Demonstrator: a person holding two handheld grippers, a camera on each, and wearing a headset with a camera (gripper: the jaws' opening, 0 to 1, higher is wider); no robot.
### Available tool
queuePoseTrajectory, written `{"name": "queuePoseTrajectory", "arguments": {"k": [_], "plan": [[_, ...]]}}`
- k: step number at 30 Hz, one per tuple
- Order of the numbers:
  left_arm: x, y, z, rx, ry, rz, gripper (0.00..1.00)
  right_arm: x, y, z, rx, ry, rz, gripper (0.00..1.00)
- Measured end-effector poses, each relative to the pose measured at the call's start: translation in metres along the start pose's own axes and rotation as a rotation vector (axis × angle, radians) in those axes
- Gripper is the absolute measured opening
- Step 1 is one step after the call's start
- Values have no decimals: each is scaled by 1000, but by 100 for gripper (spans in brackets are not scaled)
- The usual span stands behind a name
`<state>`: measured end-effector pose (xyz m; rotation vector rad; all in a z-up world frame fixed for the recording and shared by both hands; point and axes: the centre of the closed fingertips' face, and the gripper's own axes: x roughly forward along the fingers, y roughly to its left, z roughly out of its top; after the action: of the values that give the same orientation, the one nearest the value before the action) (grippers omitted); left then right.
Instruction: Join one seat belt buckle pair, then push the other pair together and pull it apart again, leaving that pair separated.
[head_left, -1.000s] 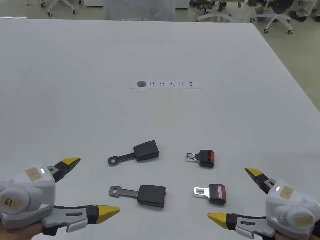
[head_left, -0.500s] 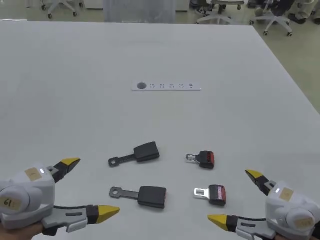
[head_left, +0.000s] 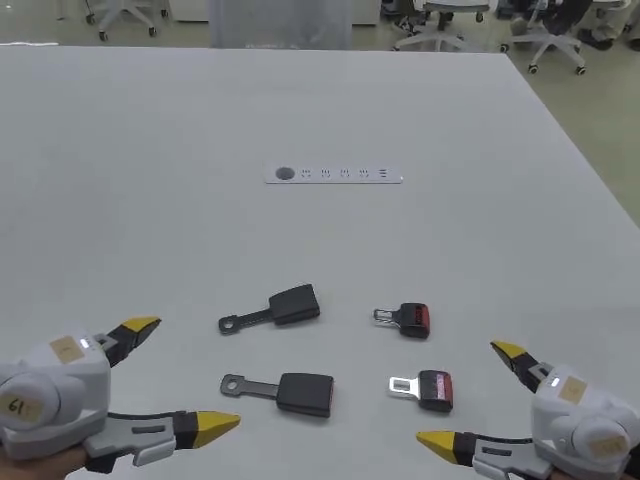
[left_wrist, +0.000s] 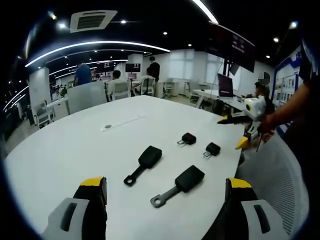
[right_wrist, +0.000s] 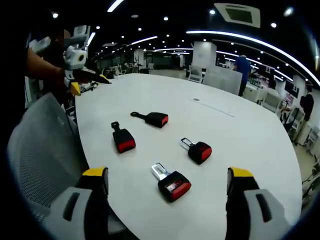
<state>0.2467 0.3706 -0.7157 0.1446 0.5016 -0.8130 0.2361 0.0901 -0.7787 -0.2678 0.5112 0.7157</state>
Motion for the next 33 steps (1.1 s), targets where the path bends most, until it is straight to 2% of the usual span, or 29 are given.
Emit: {"name": "queuePoseTrajectory", "arguments": {"k": [33], "plan": [[-4,0,3,-5,-8,20,100,0,0,-1,0,2,10,100]]}}
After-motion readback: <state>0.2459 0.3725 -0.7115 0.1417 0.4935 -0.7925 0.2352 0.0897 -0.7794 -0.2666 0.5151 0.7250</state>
